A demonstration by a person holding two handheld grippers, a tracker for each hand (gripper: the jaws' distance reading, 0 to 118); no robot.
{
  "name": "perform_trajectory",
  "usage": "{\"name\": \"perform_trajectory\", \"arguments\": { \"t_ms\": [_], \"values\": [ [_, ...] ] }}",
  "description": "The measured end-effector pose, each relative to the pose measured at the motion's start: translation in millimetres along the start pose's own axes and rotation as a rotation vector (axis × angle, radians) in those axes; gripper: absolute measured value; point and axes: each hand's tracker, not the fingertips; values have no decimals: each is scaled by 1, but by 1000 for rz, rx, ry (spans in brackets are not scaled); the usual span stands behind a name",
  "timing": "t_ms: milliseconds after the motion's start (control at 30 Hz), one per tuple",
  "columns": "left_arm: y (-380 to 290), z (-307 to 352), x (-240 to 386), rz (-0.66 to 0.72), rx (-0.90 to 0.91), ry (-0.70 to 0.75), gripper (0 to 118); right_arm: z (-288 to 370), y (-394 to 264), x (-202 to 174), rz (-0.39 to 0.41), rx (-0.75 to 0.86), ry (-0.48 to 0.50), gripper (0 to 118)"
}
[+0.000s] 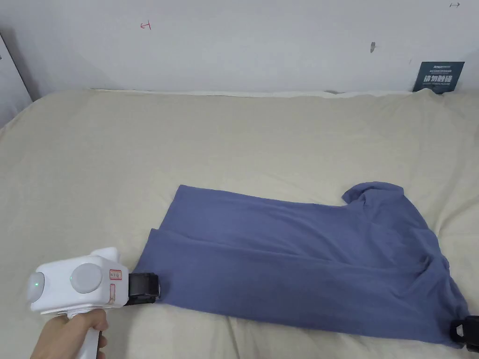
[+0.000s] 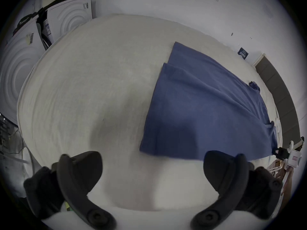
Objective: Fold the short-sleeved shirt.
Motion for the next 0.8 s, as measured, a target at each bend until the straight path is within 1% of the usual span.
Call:
{"name": "perform_trajectory", "arguments": {
  "t_ms": [67,100,133,167,200,233,267,300,467,567,633,800],
  "values": [
    [2,-7,2,13,-1,-5,117,-1,0,-1,10,-10,-3,12],
    [4,-8,3,18,4,-4,112,-1,1,-1,11,-11,-1,12],
    [4,-6,4,29,23,-5,96,-2,3,2,10,-14,0,12],
    [4,-3,5,45,46,31,51,-2,4,3,7,-15,2,12],
    [3,1,6,37,87,64,13,-2,4,3,4,-14,7,12],
    [2,1,4,39,78,-35,8,-1,5,3,1,-13,12,12],
    [3,1,4,38,31,-10,8,-1,6,3,4,-10,8,12],
    [3,2,4,31,21,-40,7,0,6,3,6,-6,9,12],
    [-2,32,13,53,54,-43,7,7,4,4,2,11,17,12],
    [-8,45,20,-28,50,6,7,12,-1,3,8,24,15,12],
    [-19,49,17,-55,39,28,7,14,-6,5,10,34,14,12],
    [-55,60,7,-21,36,15,7,19,-22,10,24,25,16,12]
  ]
}}
